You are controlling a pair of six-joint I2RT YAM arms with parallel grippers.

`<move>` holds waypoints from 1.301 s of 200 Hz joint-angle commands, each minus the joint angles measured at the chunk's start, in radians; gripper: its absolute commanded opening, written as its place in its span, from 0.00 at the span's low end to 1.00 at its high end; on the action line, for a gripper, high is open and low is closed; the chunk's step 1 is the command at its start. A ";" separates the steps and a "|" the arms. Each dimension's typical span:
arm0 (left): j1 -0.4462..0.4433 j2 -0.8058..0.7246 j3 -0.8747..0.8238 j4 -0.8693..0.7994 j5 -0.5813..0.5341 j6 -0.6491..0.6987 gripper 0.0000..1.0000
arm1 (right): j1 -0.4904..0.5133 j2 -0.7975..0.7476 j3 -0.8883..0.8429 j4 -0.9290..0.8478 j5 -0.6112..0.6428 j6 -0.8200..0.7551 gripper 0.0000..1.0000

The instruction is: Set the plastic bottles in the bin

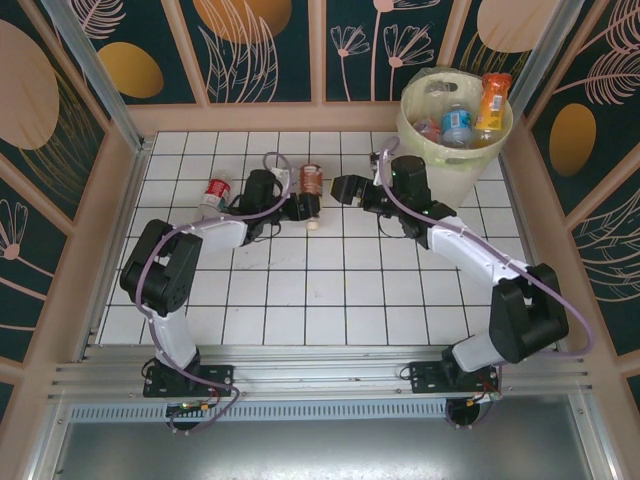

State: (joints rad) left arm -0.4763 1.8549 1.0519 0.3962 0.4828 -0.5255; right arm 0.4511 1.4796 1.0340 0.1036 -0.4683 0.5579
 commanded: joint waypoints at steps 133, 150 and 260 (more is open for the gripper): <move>-0.152 -0.082 -0.009 0.159 0.072 0.019 0.53 | -0.042 0.090 0.074 0.027 0.011 -0.041 0.63; -0.153 -0.082 -0.007 0.158 0.070 0.021 0.54 | -0.047 0.084 0.071 0.032 0.010 -0.038 0.59; -0.153 -0.124 0.005 0.158 0.076 0.012 0.99 | -0.099 -0.019 0.064 0.014 -0.009 -0.055 0.54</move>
State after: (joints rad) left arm -0.6250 1.7943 1.0397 0.5232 0.5415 -0.5232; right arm 0.3706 1.5383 1.0821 0.1078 -0.4713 0.5297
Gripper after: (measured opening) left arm 0.976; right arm 0.545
